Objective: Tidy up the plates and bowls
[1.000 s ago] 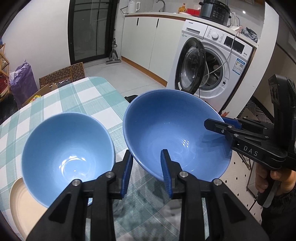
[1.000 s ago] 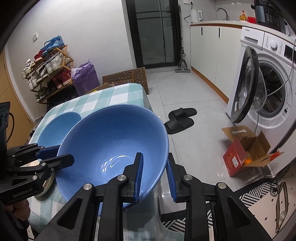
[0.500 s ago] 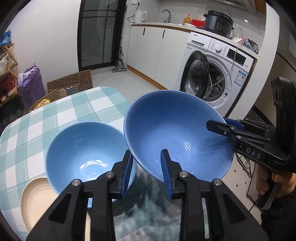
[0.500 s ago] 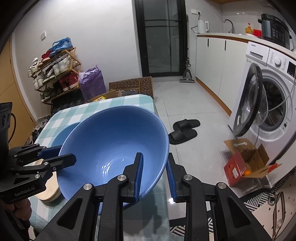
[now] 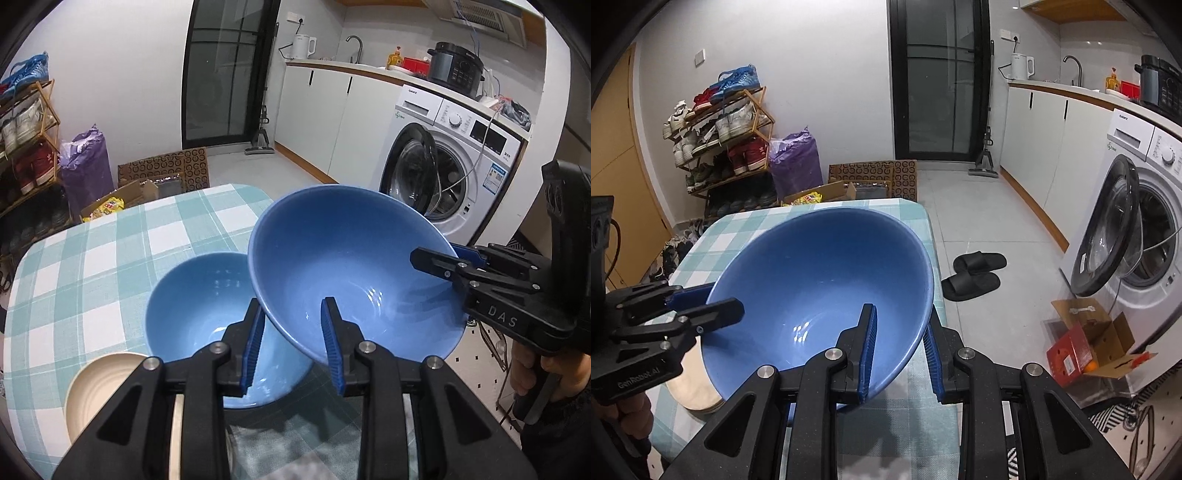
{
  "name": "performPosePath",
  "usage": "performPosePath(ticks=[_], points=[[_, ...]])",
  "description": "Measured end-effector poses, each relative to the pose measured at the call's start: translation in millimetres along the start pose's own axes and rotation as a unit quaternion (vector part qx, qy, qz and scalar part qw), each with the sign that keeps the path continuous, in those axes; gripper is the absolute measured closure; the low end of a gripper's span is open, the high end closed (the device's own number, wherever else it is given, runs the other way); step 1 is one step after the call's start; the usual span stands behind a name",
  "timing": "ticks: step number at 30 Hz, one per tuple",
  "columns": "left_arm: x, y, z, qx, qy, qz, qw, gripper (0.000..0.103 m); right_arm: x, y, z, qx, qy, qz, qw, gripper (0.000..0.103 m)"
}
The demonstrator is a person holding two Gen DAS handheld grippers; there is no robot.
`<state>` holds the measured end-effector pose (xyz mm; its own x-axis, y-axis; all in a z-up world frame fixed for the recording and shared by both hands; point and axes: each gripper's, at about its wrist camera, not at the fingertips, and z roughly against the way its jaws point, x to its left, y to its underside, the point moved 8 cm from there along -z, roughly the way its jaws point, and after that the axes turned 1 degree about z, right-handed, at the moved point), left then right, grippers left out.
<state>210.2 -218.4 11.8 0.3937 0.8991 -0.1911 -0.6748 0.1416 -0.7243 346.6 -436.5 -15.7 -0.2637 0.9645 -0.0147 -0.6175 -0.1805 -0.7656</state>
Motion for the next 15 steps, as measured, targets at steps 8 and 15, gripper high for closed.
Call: performPosePath(ticks=[8, 15], points=[[10.1, -4.1, 8.4, -0.007, -0.007, 0.000, 0.9999, 0.074, 7.5, -9.7, 1.3, -0.009, -0.009, 0.007, 1.000, 0.077], [23.3, -4.9, 14.8, -0.012, -0.018, 0.006, 0.9998, 0.074, 20.0, -15.3, -4.4, -0.009, -0.018, 0.015, 1.000, 0.077]])
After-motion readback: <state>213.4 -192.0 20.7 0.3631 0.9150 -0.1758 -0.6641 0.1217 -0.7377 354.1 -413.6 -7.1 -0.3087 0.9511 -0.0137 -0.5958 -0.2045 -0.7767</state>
